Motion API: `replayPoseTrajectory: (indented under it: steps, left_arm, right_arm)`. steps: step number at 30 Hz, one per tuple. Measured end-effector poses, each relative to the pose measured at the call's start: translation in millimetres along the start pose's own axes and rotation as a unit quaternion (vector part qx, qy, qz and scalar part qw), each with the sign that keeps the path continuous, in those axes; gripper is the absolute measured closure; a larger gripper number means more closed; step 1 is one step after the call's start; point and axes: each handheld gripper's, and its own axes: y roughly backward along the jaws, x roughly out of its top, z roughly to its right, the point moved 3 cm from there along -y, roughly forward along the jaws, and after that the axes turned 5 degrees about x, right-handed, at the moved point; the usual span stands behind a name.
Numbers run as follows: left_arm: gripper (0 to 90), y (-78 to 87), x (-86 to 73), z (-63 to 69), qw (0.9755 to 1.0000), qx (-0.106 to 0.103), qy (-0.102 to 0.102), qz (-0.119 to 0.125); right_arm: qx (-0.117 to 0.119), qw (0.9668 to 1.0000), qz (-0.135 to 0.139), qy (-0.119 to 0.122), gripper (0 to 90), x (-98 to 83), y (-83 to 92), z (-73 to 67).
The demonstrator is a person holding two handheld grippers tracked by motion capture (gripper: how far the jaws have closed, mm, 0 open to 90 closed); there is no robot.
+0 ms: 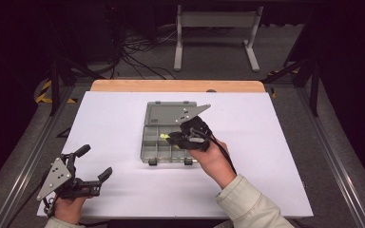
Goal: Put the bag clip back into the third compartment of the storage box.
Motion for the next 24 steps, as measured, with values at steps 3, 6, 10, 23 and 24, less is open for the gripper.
replayPoseTrajectory:
  steps: [3, 6, 10, 23, 24]
  left_arm:
    - [0.8, -0.3, -0.2, 0.0, 1.0, -0.001, 0.0, 0.0]
    - [0.8, -0.4, -0.2, -0.2, 1.0, -0.001, 0.0, 0.001]
    - [0.8, -0.4, -0.3, -0.2, 1.0, -0.002, -0.001, -0.001]
    - [0.8, -0.6, -0.5, -0.2, 1.0, -0.002, 0.0, -0.003]
    - [0.8, -0.6, -0.5, -0.2, 1.0, -0.003, 0.0, -0.003]
  right_arm:
    - [-0.008, 1.0, 0.002, -0.006, 77.9, 2.7, -1.1, 9.6]
    - [-0.017, 0.9998, 0.006, -0.007, 77.9, 4.8, -2.2, 17.6]
    - [-0.029, 0.9995, 0.005, -0.009, 77.9, 5.4, -5.7, 26.6]
    - [-0.043, 0.9987, 0.005, -0.026, 77.9, 8.5, -17.1, 53.7]
    - [-0.044, 0.9986, 0.003, -0.028, 77.9, 7.5, -19.2, 56.7]
